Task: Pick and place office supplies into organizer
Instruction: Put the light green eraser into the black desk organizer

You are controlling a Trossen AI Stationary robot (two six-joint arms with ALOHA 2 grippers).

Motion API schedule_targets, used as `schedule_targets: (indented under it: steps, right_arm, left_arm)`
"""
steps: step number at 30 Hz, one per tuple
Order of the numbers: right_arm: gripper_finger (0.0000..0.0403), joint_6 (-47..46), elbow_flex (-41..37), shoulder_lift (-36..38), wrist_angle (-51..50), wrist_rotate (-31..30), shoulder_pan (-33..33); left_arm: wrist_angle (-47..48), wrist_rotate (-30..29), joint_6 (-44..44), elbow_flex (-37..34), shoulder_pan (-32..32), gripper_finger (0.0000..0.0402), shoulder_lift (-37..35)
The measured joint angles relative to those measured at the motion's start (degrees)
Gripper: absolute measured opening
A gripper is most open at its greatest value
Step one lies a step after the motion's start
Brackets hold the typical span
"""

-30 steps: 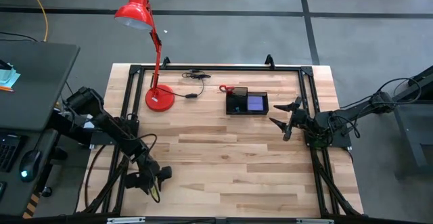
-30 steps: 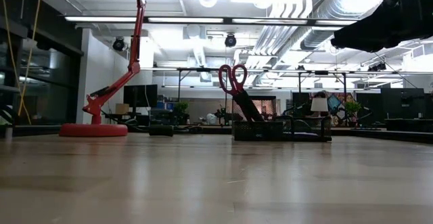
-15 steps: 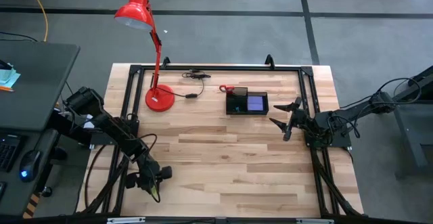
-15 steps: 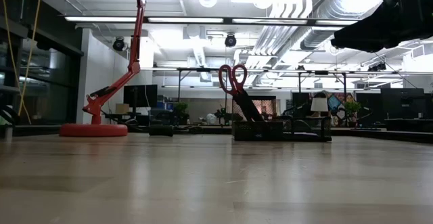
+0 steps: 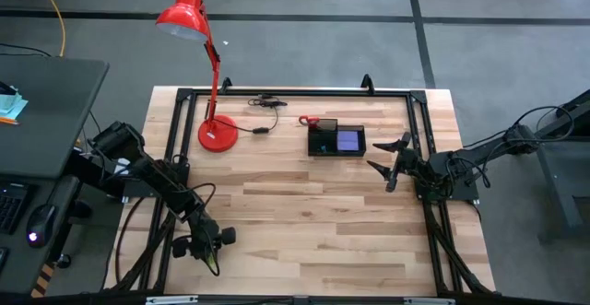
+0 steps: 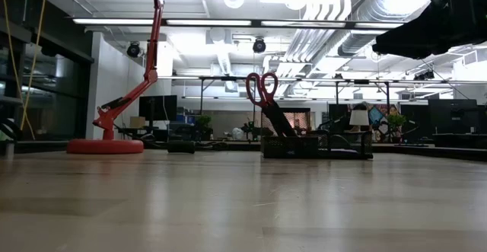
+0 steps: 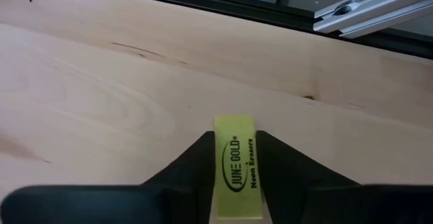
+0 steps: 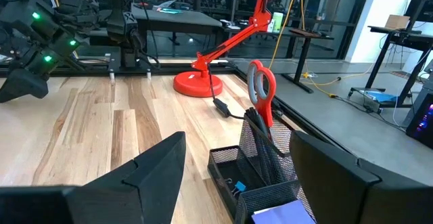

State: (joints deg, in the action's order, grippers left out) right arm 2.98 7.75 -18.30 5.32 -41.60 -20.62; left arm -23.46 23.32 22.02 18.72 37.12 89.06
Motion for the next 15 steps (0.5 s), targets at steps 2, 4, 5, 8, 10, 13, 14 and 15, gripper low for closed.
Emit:
schedule_targets:
  steps: [2, 4, 5, 8, 10, 13, 14, 15]
  right_arm:
    - [0.0259, 0.0, 0.0, 0.0, 0.0, 0.0, 0.0]
    - [0.0259, 0.0, 0.0, 0.0, 0.0, 0.0, 0.0]
    - [0.0259, 0.0, 0.0, 0.0, 0.0, 0.0, 0.0]
    - [0.0259, 0.0, 0.0, 0.0, 0.0, 0.0, 0.0]
    - [0.0259, 0.0, 0.0, 0.0, 0.0, 0.0, 0.0]
    - [0.0259, 0.0, 0.0, 0.0, 0.0, 0.0, 0.0]
    - [0.0259, 0.0, 0.0, 0.0, 0.0, 0.0, 0.0]
    - [0.0259, 0.0, 0.0, 0.0, 0.0, 0.0, 0.0]
  left_arm:
    - [-0.1, -0.4, 0.0, 0.0, 0.0, 0.0085, 0.0]
    - [-0.2, -0.9, 0.0, 0.0, 0.0, 0.0077, 0.0]
    - [-0.3, -1.1, 0.0, 0.0, 0.0, 0.0073, 0.0]
    - [-0.5, -1.5, 0.0, 0.0, 0.0, 0.0067, 0.0]
    - [-0.6, -1.9, 0.1, 0.0, 0.1, 0.0066, 0.0]
    - [-1.1, -2.4, 0.1, -0.1, 0.1, 0.0068, 0.0]
    - [-1.6, -2.8, 0.1, -0.1, 0.1, 0.0069, 0.1]
    - [-2.1, -3.7, 0.2, -0.1, 0.1, 0.0069, 0.1]
